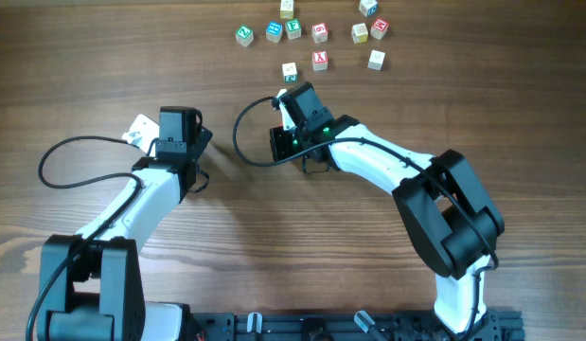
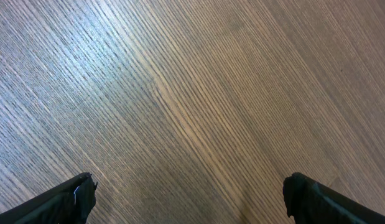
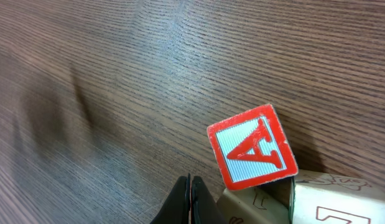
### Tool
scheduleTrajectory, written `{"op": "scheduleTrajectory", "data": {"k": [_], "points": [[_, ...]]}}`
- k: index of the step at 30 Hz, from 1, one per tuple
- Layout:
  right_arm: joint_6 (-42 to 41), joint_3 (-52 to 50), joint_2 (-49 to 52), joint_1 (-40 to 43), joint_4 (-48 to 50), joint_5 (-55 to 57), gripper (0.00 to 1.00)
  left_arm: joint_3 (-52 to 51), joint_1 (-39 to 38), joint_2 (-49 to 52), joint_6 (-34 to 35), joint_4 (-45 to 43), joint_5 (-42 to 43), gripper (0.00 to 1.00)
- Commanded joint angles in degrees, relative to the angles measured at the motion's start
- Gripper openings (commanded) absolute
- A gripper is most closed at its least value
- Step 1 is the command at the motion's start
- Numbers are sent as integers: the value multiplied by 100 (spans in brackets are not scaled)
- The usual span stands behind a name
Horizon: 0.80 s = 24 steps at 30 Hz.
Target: Form a circle
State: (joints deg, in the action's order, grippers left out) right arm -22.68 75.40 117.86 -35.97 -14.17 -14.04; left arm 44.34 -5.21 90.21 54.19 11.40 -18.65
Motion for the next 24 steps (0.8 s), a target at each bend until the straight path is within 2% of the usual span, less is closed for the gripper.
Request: {"op": "scheduleTrajectory", "data": {"k": [1,6,10,16,19,24], "points": [[83,-9,-184,-39,46,-37,5,-9,24,35,68,0,-136,100],[435,83,-302,-42,50,-741,4,-9,24,35,68,0,-133,100],[428,83,-732,-63,15,-706,5,-9,24,35,68,2,-133,100],[-791,83,-1213,-83,-614,1657,4,-9,24,35,68,0,-133,100],[-1438,81,-1185,-83,-1062,2376,4,-9,24,35,68,2,-133,100],[-1637,66,-1134,-83,-1561,2437,4,-9,24,35,68,2,-133,100]]}}
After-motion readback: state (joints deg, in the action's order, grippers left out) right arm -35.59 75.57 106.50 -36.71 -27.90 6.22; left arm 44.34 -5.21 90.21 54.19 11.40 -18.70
